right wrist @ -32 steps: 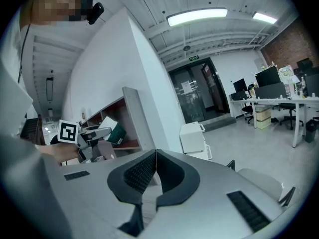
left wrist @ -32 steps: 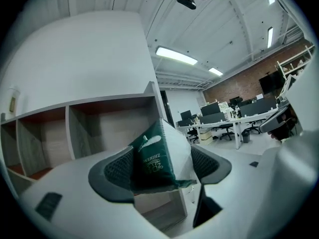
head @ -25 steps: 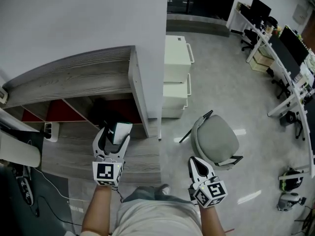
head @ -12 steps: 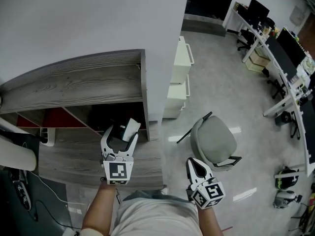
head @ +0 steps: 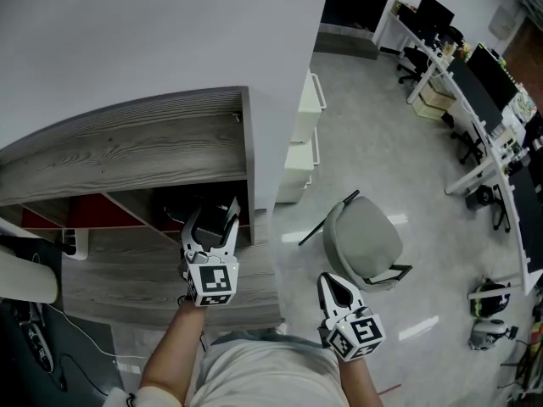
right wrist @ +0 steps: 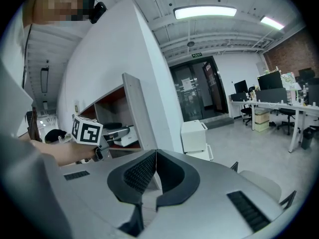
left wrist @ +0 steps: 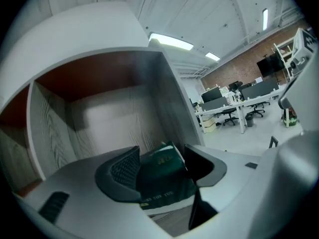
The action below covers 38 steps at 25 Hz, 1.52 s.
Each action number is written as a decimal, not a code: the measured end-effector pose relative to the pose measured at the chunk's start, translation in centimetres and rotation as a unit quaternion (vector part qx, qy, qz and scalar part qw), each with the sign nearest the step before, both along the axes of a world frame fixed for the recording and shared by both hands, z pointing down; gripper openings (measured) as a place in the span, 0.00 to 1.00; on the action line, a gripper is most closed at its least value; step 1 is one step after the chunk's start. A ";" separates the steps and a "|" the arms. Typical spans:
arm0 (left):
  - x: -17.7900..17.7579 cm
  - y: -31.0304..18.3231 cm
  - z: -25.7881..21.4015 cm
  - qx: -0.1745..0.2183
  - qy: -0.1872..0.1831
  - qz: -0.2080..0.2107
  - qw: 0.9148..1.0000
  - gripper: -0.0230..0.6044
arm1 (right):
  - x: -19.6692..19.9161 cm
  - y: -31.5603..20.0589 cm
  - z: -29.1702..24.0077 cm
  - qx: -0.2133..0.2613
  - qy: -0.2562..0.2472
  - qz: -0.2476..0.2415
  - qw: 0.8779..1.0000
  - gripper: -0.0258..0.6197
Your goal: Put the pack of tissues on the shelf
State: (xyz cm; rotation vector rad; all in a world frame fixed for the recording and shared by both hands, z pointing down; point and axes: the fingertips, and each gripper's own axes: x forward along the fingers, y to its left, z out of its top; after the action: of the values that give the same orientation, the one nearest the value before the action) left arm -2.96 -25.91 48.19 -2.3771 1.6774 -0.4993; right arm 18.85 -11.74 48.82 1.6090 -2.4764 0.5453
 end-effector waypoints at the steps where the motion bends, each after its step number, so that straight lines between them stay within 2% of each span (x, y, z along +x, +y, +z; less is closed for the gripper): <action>1: -0.1 -0.4 0.3 -0.010 0.013 -0.001 1.000 0.48 | 0.0 0.0 0.0 0.000 0.001 0.002 1.000 0.08; 9: 0.3 -2.7 0.9 -0.017 0.041 -0.002 0.999 0.47 | -0.2 0.2 0.3 -0.006 0.008 0.009 1.000 0.08; 13: 1.4 -3.2 -0.1 -0.014 0.038 0.021 0.999 0.47 | -0.5 0.1 0.4 -0.009 0.010 0.006 1.000 0.08; 16: 1.8 -3.0 -1.0 -0.014 0.054 0.038 0.998 0.47 | -0.9 -0.1 0.4 -0.008 0.011 -0.001 1.000 0.08; 19: 0.8 -2.2 -1.7 -0.013 0.075 0.033 0.997 0.46 | -1.1 -0.1 0.3 -0.007 0.009 -0.007 1.000 0.08; 21: -0.8 -1.5 -1.9 -0.011 0.075 0.016 0.997 0.45 | -1.3 -0.2 0.3 -0.007 0.009 -0.011 1.000 0.08; 26: -5.3 -0.6 0.4 -0.038 0.062 -0.040 0.997 0.35 | -2.1 -0.5 0.4 -0.006 0.008 -0.023 1.000 0.09; 29: -6.6 -0.3 2.0 -0.062 0.059 -0.057 0.995 0.30 | -2.3 -0.5 0.5 -0.006 0.008 -0.026 1.000 0.08; 34: -5.3 -0.9 2.6 -0.064 0.060 -0.044 0.995 0.19 | -2.1 -0.5 0.4 -0.004 0.010 -0.022 1.000 0.08; 38: -3.3 -1.5 2.5 -0.069 0.057 -0.024 0.996 0.17 | -1.3 -0.1 0.3 -0.004 0.011 -0.012 1.000 0.08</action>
State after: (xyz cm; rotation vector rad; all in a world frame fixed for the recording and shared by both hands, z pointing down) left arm -6.29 -27.43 50.69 -2.5124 1.8062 -0.5127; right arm 17.58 -11.84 49.16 1.5706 -2.4721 0.5295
